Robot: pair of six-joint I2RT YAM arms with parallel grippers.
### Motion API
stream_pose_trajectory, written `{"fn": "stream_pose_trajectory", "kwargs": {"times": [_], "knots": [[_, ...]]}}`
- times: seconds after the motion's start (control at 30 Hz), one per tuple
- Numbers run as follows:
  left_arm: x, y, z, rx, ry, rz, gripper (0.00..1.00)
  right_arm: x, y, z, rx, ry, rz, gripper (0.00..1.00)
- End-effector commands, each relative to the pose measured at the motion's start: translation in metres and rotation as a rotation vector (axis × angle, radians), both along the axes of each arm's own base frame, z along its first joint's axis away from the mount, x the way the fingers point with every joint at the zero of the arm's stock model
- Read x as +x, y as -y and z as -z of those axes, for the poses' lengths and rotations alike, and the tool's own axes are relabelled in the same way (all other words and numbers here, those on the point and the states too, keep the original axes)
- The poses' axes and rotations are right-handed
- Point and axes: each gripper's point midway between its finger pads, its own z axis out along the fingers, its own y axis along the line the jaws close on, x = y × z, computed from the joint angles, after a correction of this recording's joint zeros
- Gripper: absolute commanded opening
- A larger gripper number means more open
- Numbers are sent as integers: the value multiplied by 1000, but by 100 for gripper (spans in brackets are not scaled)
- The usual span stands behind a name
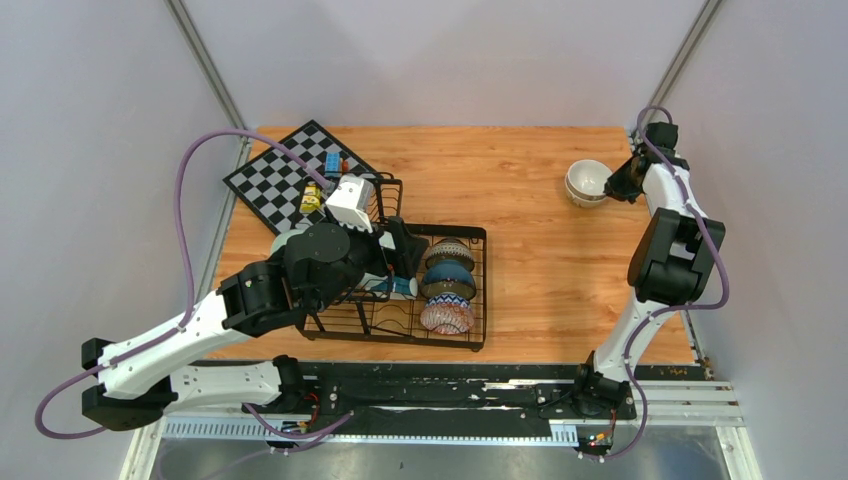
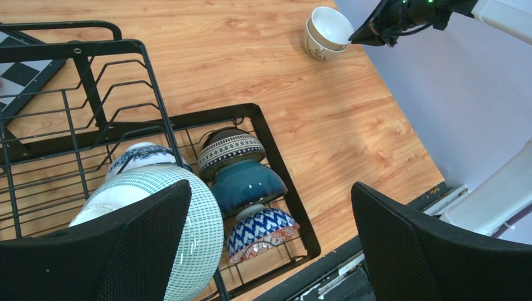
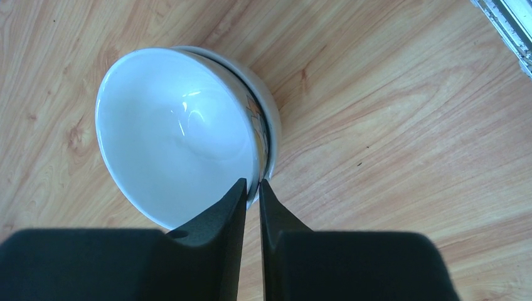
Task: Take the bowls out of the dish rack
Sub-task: Place the bowl with the bowl.
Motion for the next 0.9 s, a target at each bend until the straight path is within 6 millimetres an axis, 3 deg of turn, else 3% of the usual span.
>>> {"fn": "stream_pose_trajectory", "kwargs": {"times": [0.0,0.1,0.2,0.43,0.53,0.63,0.87], "knots": [[1,-2,-1,-20,-2,-9,100,-11,7,2,-11,-26,16,15],[1,-2,-1,-20,-1,-8,100,-11,8,0,-12,-22,18,16],[0,-2,-3,-22,2,-8,100,-10,8,-10,-11,-1,24,25],[0,-3,-6,-22,12,-2,100,-7,-9,-71,16,136,16,41],[0,-6,-9,-14,23,0,100,-11,-30,-98,-2,189,-30,43],[2,-13,-12,1,38,-24,100,-23,-65,-133,-45,261,-100,43],[10,-36,-14,68,88,-108,100,-80,-132,-184,-237,460,-233,42]]}}
